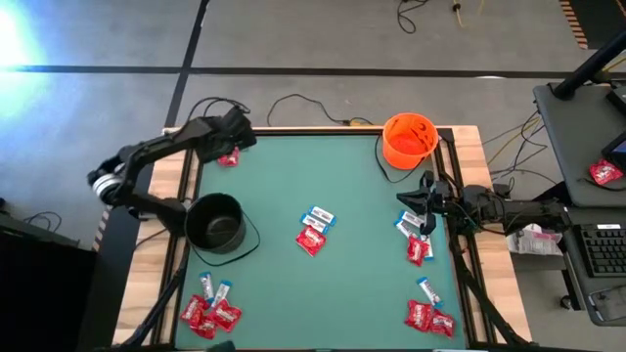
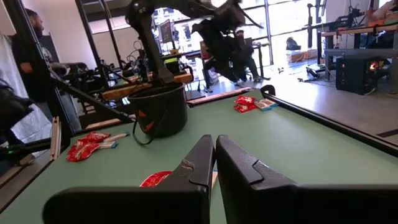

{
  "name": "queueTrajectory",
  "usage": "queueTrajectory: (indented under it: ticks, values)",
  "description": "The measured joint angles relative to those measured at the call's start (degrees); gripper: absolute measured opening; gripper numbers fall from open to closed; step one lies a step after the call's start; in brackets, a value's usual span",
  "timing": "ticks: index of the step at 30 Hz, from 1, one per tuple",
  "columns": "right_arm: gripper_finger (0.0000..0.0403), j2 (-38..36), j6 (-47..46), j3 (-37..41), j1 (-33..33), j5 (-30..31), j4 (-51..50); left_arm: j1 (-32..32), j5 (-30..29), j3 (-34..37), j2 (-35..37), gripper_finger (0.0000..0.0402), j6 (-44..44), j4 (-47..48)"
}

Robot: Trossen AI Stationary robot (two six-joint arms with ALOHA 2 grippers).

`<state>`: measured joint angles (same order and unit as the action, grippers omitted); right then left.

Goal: Sort candy by brand, put in halloween buckets
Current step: Put the red candy into the black bucket

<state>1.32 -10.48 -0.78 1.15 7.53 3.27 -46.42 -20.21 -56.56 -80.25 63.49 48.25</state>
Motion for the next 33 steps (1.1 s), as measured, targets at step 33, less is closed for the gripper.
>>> queueTrajectory:
  ticks: [33]
  values:
    - [0.0013,0.0,0.0,0.0,0.0,0.0,0.0,-11.4,-7.9,-1.2,-19.0,0.0211,21.1,-0.9]
